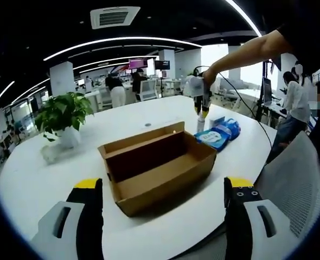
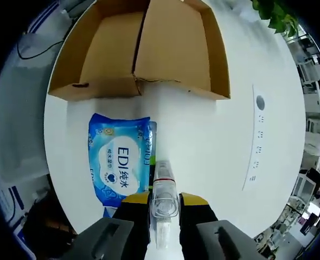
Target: Operate the shoe box by opening the lid, removing the specified soft item, and placing it in the target area until the item is outside and the box remains undamaged.
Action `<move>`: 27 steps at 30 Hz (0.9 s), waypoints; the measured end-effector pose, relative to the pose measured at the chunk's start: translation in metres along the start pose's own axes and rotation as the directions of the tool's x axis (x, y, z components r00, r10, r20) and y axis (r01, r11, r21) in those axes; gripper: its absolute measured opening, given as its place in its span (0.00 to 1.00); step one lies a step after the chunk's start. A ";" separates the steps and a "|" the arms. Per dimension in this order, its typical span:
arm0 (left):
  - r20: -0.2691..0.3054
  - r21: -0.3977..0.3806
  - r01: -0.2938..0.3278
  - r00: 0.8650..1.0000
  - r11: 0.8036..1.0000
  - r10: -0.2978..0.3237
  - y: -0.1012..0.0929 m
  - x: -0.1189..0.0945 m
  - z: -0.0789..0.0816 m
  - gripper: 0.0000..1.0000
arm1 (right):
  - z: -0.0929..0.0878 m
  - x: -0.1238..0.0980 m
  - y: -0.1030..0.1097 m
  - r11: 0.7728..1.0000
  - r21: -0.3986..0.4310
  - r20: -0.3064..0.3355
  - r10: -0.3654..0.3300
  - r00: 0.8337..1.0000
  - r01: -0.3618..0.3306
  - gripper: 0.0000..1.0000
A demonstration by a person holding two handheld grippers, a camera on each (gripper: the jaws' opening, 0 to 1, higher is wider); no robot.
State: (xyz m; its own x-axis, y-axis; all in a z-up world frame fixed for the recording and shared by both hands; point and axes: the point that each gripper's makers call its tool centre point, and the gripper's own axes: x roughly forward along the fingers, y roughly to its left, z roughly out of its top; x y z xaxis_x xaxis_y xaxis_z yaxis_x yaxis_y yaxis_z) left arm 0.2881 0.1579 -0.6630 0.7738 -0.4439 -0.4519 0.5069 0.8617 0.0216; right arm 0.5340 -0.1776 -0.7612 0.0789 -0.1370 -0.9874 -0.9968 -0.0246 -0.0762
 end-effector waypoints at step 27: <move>-0.065 -0.048 -0.003 0.998 0.999 0.000 0.017 0.022 -0.023 0.91 | 0.010 -0.014 -0.012 0.997 0.075 0.090 -0.042 0.995 0.036 0.28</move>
State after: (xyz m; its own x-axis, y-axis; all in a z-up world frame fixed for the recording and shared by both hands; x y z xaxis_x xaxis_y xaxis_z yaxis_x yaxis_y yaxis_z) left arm 0.3048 0.1686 -0.6933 0.7473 -0.4269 -0.5092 0.4858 0.8738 -0.0196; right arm 0.5449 -0.1656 -0.7475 0.1194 -0.0465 -0.9918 -0.9916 0.0447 -0.1215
